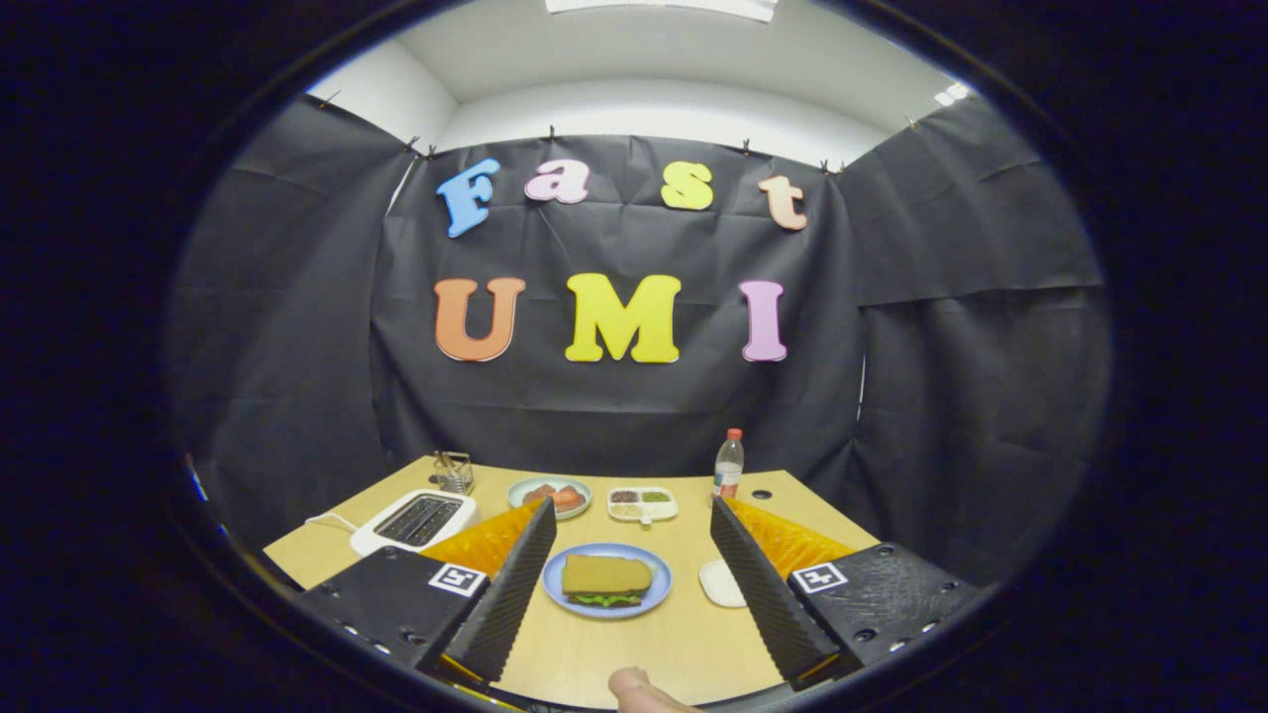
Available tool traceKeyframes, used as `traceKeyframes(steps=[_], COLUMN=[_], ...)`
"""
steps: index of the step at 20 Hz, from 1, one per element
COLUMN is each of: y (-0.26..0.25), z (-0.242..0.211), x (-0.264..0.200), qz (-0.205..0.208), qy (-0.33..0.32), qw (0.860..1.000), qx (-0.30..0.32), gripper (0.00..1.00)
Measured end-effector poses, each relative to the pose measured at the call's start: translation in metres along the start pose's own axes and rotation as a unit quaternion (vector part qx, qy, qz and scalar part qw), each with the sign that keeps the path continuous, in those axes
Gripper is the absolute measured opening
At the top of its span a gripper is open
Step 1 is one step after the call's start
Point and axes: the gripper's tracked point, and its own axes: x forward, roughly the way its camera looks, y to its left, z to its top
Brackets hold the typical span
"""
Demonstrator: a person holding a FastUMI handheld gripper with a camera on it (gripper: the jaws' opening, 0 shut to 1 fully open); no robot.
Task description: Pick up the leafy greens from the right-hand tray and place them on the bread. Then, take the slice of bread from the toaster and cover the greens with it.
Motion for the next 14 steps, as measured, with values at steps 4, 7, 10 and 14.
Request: traceKeyframes(steps=[4, 7, 10, 14], y=[-0.014, -0.014, -0.008, -0.002], z=[0.008, 0.004, -0.001, -0.011], x=[-0.031, -0.045, -0.053, -0.051], qz=[-0.006, -0.002, 0.004, 0.010], qy=[-0.022, -0.026, -0.028, -0.022], qw=[1.000, 1.000, 1.000, 1.000], qx=[0.007, 0.000, -0.005, -0.011], gripper=[0.96, 0.96, 0.96, 0.96])
